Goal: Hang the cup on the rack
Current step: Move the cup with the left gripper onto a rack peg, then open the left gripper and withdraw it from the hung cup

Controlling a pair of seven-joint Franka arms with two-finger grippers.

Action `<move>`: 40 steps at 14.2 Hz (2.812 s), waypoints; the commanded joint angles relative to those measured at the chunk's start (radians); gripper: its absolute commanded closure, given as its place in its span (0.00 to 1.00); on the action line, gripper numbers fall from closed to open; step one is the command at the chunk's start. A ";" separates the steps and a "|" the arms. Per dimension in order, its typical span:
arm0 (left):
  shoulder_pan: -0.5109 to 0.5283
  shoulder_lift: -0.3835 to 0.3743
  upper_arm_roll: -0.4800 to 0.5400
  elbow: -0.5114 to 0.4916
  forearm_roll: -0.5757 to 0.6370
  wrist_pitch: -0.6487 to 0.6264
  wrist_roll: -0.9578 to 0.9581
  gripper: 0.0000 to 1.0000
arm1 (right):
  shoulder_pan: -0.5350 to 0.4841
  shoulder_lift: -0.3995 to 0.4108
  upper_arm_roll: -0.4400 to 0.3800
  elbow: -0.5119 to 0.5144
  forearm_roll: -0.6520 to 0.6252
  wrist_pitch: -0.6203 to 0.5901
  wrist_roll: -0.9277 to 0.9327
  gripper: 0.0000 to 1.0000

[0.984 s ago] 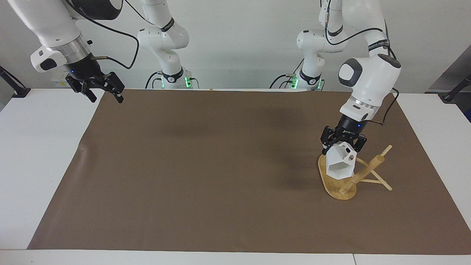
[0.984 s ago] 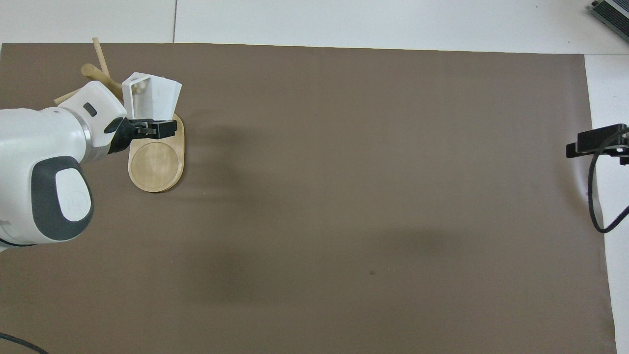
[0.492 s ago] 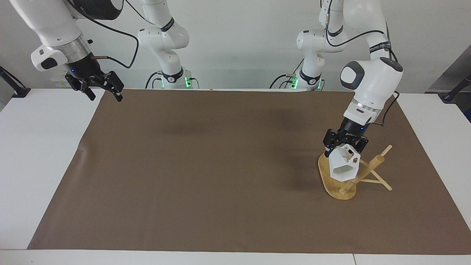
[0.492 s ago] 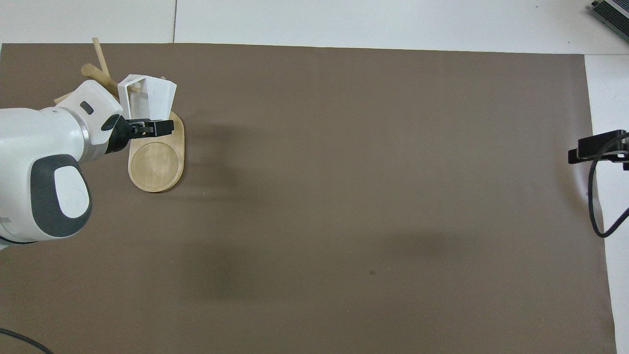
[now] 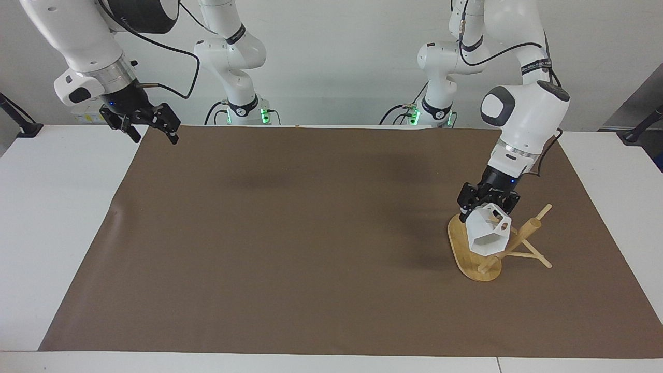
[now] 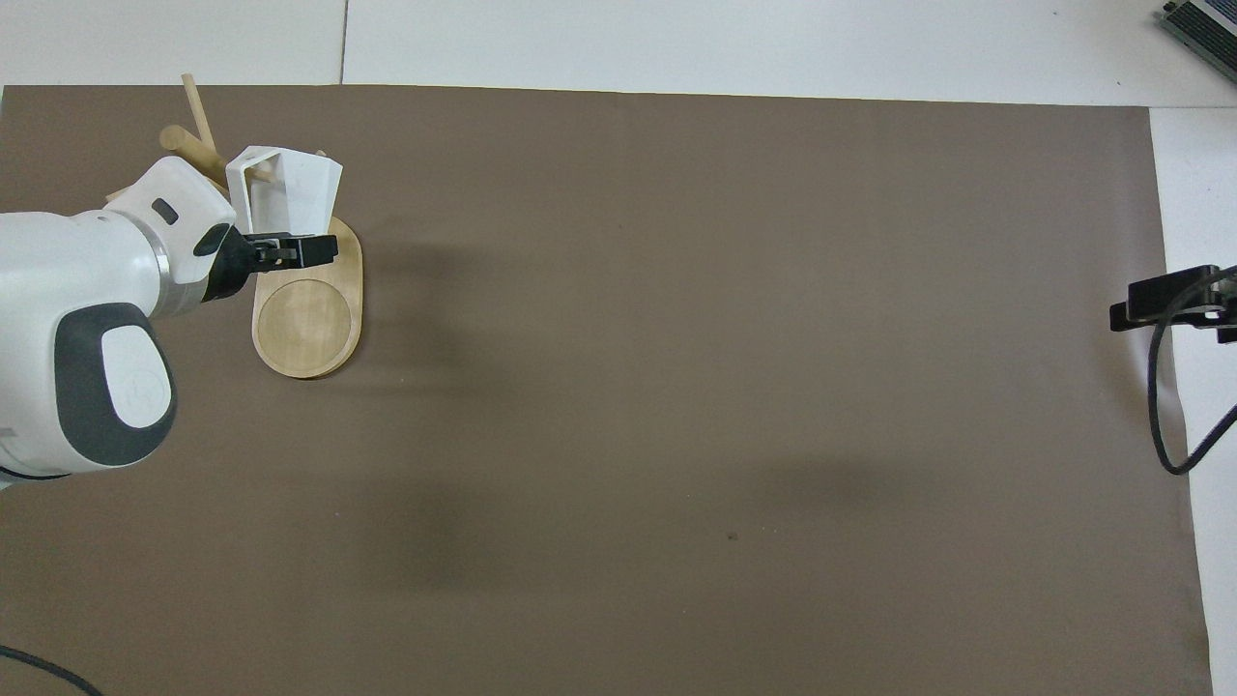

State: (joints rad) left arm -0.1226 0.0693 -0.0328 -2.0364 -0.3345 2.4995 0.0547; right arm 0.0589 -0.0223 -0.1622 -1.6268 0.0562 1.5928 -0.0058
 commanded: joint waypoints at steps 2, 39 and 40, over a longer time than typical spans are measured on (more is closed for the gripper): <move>0.024 0.017 -0.006 0.016 -0.039 0.010 -0.041 1.00 | -0.037 -0.036 0.050 -0.067 -0.022 0.041 -0.019 0.00; 0.032 -0.095 0.008 0.482 0.382 -0.988 -0.039 0.00 | -0.119 -0.041 0.138 -0.059 -0.032 0.062 -0.060 0.00; 0.035 -0.095 0.008 0.496 0.381 -1.005 -0.038 0.00 | -0.119 -0.041 0.138 -0.059 -0.032 0.062 -0.060 0.00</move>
State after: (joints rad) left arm -0.0855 -0.0417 -0.0243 -1.6016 0.0240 1.5556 0.0142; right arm -0.0467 -0.0359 -0.0382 -1.6551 0.0417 1.6481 -0.0729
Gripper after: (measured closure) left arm 0.000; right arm 0.000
